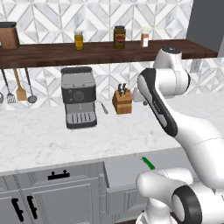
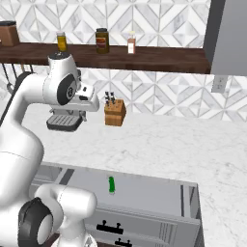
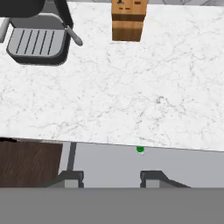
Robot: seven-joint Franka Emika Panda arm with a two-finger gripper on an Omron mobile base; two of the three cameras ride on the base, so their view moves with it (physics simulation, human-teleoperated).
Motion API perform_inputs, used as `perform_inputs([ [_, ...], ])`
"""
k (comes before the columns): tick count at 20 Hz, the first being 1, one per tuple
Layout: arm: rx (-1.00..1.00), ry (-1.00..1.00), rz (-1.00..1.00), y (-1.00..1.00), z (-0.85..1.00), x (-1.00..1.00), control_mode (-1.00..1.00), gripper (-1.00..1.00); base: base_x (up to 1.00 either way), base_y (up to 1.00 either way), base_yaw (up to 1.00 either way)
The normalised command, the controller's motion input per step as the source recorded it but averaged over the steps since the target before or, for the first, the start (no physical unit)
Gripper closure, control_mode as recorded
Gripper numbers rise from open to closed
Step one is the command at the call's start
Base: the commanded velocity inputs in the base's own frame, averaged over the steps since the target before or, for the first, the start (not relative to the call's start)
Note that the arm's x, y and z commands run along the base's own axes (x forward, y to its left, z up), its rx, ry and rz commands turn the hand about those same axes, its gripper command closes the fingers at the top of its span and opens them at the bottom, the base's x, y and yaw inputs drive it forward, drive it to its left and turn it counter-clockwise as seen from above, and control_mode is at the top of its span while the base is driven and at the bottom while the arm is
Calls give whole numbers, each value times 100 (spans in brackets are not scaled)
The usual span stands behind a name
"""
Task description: Pick up the knife from the drawer and place it on the cutting board. Then place the meat from the plate to the cutting board.
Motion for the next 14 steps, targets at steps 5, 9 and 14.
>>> perform_inputs([
  [5, 2, 0, 0, -13, -6, -40, -100, -100, 0, 0, 0],
  [9, 3, 0, 0, -15, -18, -70, -100, -100, 0, 0, 0],
  [14, 0, 0, -2, 0, -3, -16, 100, -100, 0, 0, 0],
])
